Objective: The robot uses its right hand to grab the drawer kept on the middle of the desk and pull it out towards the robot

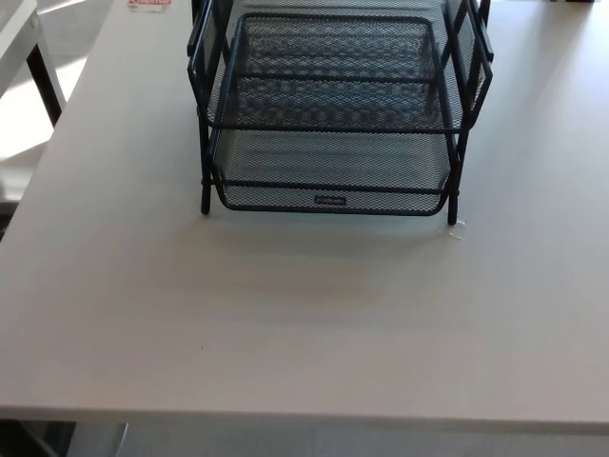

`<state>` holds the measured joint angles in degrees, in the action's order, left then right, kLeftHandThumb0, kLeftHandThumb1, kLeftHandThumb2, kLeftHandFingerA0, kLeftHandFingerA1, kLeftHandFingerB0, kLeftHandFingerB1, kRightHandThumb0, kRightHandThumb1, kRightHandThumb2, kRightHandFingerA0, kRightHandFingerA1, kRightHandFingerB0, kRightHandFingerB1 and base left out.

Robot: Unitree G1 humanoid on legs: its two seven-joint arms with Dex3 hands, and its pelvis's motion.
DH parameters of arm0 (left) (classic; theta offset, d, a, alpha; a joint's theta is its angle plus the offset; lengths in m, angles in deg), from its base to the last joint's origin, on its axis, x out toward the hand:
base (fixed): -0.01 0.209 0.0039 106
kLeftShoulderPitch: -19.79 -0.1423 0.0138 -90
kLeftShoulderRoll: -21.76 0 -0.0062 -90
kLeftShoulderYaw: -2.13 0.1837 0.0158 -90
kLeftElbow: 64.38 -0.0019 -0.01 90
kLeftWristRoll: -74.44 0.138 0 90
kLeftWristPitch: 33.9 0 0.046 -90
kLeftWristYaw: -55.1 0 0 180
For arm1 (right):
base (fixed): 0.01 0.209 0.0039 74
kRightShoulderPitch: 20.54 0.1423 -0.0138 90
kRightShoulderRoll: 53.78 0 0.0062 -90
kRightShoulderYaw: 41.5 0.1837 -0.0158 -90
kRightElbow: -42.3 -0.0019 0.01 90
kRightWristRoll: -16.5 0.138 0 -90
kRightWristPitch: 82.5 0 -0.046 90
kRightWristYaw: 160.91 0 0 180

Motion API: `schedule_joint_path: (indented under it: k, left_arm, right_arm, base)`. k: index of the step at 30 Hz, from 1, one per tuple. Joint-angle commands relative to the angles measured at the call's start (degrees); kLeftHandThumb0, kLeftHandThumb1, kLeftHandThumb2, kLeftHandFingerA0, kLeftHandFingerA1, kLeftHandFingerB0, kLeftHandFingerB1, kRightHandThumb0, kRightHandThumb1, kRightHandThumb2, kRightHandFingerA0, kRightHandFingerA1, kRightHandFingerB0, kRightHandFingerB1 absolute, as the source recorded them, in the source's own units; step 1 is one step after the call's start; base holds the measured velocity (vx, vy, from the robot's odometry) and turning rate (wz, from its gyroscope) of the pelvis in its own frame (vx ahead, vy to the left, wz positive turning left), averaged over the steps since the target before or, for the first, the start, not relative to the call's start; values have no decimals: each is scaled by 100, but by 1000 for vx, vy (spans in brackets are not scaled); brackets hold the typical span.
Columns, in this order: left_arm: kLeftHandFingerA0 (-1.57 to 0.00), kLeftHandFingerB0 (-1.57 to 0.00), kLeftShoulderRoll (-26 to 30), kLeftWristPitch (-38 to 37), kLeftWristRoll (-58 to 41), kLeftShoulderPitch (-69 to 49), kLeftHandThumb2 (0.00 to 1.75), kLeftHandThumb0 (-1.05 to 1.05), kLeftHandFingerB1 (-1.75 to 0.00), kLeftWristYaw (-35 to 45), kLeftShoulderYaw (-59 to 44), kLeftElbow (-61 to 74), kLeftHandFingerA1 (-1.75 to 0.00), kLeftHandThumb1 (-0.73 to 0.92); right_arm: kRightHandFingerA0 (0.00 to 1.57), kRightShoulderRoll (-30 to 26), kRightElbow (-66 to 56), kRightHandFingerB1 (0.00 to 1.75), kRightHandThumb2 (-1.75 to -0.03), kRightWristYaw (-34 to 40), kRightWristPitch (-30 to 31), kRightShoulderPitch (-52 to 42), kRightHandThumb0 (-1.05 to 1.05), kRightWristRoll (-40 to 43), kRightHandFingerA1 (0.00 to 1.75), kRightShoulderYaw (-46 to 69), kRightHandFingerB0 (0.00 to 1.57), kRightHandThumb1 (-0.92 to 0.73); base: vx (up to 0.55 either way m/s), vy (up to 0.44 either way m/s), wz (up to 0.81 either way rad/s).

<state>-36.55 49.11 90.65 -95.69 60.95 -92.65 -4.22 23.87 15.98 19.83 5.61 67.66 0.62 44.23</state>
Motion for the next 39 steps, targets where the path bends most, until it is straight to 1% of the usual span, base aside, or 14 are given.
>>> schedule_joint_path:
  k: [1, 2, 13, 14, 17, 18, 19, 28, 29, 31, 33, 34, 35, 39]
  left_arm:
    - [-60, -58, 632, -437, 364, -248, 60, -34, -59, 280, 60, 477, -84, 66]
    - [-61, -57, 644, -482, 353, -171, 60, -34, -59, 273, 76, 379, -85, 66]
    - [-61, -58, 703, -380, 351, -347, 60, -33, -60, 304, -33, 575, -88, 67]
    - [-61, -57, 688, -336, 394, -221, 60, -34, -59, 308, 50, 435, -86, 66]
    - [-63, -60, 675, -451, 401, -229, 59, -34, -59, 218, 36, 389, -86, 66]
    - [-62, -59, 674, -417, 411, -199, 59, -33, -60, 244, 62, 374, -86, 66]
    - [-61, -58, 674, -410, 413, -166, 59, -32, -59, 266, 85, 343, -86, 66]
    - [-61, -58, 684, -396, 421, -183, 60, -34, -59, 254, 75, 384, -87, 66]
    - [-61, -58, 678, -417, 383, -223, 59, -32, -60, 245, 29, 400, -87, 66]
    - [-61, -59, 684, -461, 374, -242, 59, -32, -62, 232, 10, 389, -89, 68]
    - [-61, -59, 694, -466, 387, -253, 59, -34, -61, 218, -1, 394, -88, 67]
    - [-61, -58, 712, -428, 389, -259, 60, -34, -60, 248, -9, 416, -87, 66]
    - [-60, -59, 708, -411, 389, -243, 59, -33, -58, 265, 1, 403, -84, 66]
    - [-60, -57, 720, -333, 373, -269, 60, -32, -58, 304, -20, 478, -85, 65]
  right_arm:
    - [22, -965, -3213, 42, -98, 700, 562, -2095, -87, -1361, 52, -389, 13, -57]
    - [26, -1023, -3285, 29, -62, 605, 699, -2089, -78, -1322, 43, -307, 20, -69]
    - [17, -1180, -5603, 29, -62, 111, 2374, -2527, -82, -699, 45, 2557, 16, -69]
    - [0, -1271, -5945, 37, -97, -191, 2585, -2547, -89, -614, 49, 2886, 12, -59]
    - [7, -1492, -6023, 28, -92, -471, 2914, -2360, -80, -547, 49, 3223, 8, -55]
    - [6, -1536, -6211, 29, -61, -539, 3104, -2334, -77, -637, 45, 3392, 6, -70]
    - [3, -1567, -6363, 24, -95, -572, 3236, -2327, -80, -700, 43, 3545, 5, -55]
    - [0, -1494, -6890, 48, -93, -350, 3330, -2250, -74, -913, 52, 4314, 8, -48]
    - [8, -1576, -6832, 50, -96, -288, 3326, -2147, -39, -977, 56, 4317, 0, -34]
    - [15, -1487, -6879, 39, -59, -27, 3196, -1988, -77, -935, 60, 4501, 19, -62]
    - [16, -1490, -7078, 47, -84, -53, 3245, -2019, -78, -1058, 62, 4587, 13, -50]
    - [11, -1501, -7178, 39, -59, -64, 3360, -1993, -76, -1155, 62, 4586, 16, -64]
    - [10, -1567, -7297, 46, -86, -173, 3461, -2006, -77, -1206, 59, 4636, 11, -50]
    - [14, -1472, -7432, 47, -87, 252, 3489, -1769, -77, -1493, 61, 4571, 17, -48]
  base:
    - [0, 0, 0]
    - [0, 0, 0]
    - [0, 0, 0]
    - [0, 0, 0]
    - [0, 0, 0]
    - [0, 0, 0]
    - [0, 0, 0]
    - [0, 0, 0]
    - [0, 0, 0]
    - [0, 0, 0]
    - [0, 0, 0]
    - [0, 0, 0]
    - [0, 0, 0]
    - [0, 0, 0]
